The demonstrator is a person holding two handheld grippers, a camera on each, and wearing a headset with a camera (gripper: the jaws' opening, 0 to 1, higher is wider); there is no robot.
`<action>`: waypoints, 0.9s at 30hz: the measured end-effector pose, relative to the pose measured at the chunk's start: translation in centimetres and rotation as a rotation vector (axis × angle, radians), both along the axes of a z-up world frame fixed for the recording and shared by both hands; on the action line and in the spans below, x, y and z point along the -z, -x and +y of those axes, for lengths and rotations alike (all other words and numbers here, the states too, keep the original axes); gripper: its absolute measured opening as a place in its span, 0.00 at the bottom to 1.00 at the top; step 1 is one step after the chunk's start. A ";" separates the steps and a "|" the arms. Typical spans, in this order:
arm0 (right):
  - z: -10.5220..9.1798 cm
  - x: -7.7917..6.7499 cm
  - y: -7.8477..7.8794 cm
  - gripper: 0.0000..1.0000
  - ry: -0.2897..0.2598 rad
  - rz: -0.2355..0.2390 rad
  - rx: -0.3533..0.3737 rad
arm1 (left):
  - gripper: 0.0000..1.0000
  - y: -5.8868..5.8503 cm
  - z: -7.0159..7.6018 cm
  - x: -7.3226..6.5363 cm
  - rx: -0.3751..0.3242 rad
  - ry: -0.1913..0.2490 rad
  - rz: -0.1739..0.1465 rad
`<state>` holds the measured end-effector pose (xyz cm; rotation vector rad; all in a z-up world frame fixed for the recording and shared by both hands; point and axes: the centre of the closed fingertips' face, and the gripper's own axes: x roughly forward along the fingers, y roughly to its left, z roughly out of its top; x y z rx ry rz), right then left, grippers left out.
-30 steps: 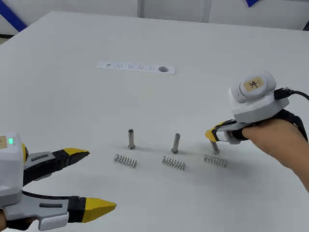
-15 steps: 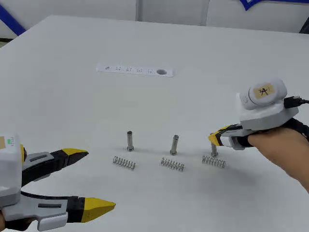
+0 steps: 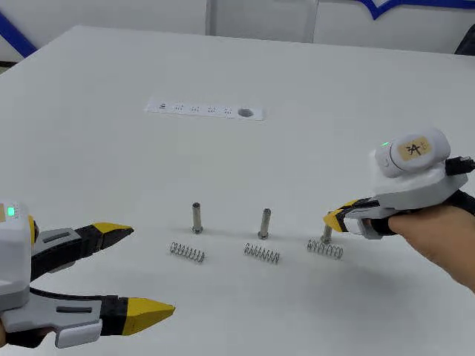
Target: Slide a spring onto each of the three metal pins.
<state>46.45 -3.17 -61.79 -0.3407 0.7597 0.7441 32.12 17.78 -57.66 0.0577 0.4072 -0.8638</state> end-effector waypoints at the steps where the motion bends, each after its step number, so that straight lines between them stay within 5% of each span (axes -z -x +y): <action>1: -0.1 0.1 0.1 0.09 0.006 0.001 -0.003 | 0.81 0.0 0.0 0.0 0.001 0.000 0.001; 18: -0.6 0.5 0.7 0.12 0.027 0.003 -0.031 | 0.81 0.0 -0.1 0.0 -0.002 0.008 0.000; 27: -1.0 1.4 2.4 0.14 0.049 0.013 -0.098 | 0.81 0.1 -0.3 0.5 0.002 0.009 0.013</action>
